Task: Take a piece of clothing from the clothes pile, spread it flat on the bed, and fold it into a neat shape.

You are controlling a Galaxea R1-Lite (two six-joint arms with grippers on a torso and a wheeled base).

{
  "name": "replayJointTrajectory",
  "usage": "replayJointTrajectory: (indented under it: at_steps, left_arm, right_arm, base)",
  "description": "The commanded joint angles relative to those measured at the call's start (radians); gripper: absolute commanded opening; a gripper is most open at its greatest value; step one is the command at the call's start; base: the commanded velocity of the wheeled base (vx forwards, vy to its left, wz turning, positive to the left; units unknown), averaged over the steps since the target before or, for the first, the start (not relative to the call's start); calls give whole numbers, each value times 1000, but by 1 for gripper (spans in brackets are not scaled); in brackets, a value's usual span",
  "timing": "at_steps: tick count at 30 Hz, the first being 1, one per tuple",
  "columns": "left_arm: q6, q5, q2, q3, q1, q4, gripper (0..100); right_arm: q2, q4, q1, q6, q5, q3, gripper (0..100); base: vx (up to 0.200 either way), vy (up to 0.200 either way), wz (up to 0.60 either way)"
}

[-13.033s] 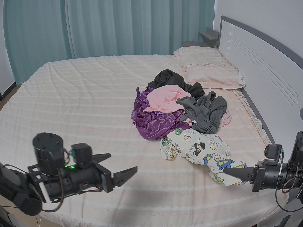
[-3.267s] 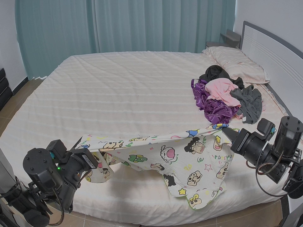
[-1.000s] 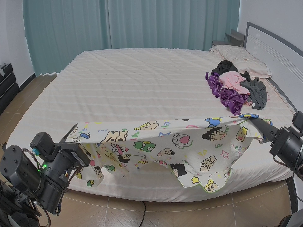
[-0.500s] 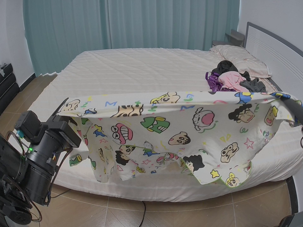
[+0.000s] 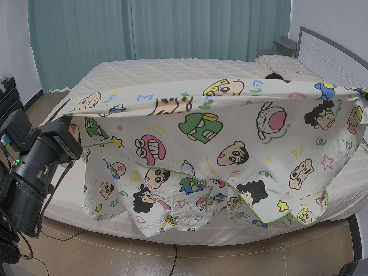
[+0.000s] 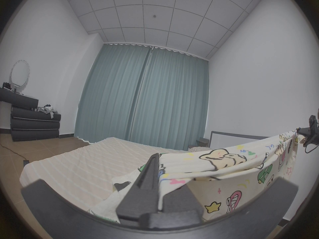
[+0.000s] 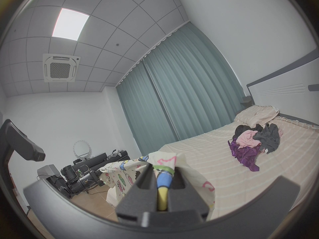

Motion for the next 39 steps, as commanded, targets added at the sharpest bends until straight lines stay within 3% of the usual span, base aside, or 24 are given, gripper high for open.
replayJointTrajectory:
  at_steps: [1, 7, 13, 19, 29, 39]
  left_arm:
    - [0, 1, -13, -11, 5, 0, 0]
    - [-2, 1, 35, -35, 12, 0, 0]
    - [-2, 1, 59, -119, 15, 5, 0]
    - [-26, -1, 130, -99, 42, 14, 0]
    - [-78, -1, 305, -119, 119, 14, 0]
    - [-81, -3, 449, -219, 165, 14, 0]
  right_arm:
    - [-1, 28, 1, 0, 11, -41, 0]
    - [62, 60, -4, 3, 11, -112, 0]
    - [181, 67, -59, 3, 27, -259, 0]
    - [264, 60, -137, 23, 76, -230, 0]
    - [396, 24, -193, 37, 76, -213, 0]
    - [537, -111, -216, 31, 67, -224, 0]
  base:
    - [0, 0, 0]
    - [0, 0, 0]
    - [0, 0, 0]
    - [0, 0, 0]
    - [0, 0, 0]
    - [200, 0, 0]
